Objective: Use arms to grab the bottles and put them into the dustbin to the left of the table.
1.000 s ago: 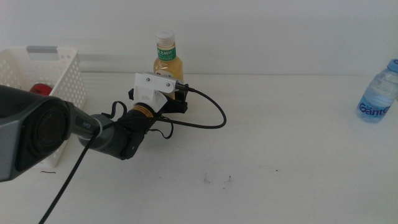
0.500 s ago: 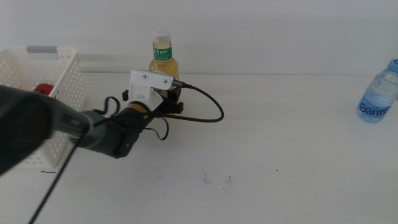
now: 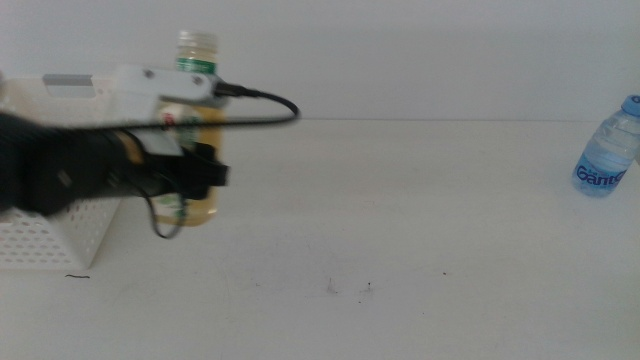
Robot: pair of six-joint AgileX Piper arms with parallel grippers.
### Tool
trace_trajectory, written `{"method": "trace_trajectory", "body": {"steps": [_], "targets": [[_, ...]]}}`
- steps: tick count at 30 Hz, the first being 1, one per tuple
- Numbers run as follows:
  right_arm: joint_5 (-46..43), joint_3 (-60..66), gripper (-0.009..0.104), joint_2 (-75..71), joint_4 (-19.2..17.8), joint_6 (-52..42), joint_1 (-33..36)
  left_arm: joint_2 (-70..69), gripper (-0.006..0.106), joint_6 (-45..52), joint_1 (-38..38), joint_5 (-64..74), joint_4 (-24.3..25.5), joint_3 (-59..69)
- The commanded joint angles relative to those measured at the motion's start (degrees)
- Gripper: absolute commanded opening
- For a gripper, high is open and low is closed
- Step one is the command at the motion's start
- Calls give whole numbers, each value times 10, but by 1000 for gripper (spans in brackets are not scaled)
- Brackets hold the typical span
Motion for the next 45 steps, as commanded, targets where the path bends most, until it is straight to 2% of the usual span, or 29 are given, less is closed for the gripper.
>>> {"method": "trace_trajectory", "body": {"steps": [1,4,6,12,18,24,30,35,37,42,45], "targets": [[-5,2,81,-3,-6,-3,-4,-34,-2,73,29,117,-54,-59],[-5,2,81,-3,-6,-3,-4,-37,-2,243,93,240,-198,-131],[-5,2,81,-3,-6,-3,-4,-33,-2,309,142,302,-239,-178],[-5,2,81,-3,-6,-3,-4,31,-2,340,272,440,-238,-316],[-5,2,81,-3,-6,-3,-4,135,-2,387,353,520,-249,-405],[-5,2,81,-3,-6,-3,-4,234,-2,391,374,528,-238,-459],[-5,2,81,-3,-6,-3,-4,290,2,417,375,517,-252,-479],[-5,2,81,-3,-6,-3,-4,317,21,436,375,513,-253,-479],[-5,2,81,-3,-6,-3,-4,322,33,443,375,515,-254,-479],[-5,2,81,-3,-6,-3,-4,322,72,451,375,509,-248,-479],[-5,2,81,-3,-6,-3,-4,306,90,449,375,511,-248,-479]]}}
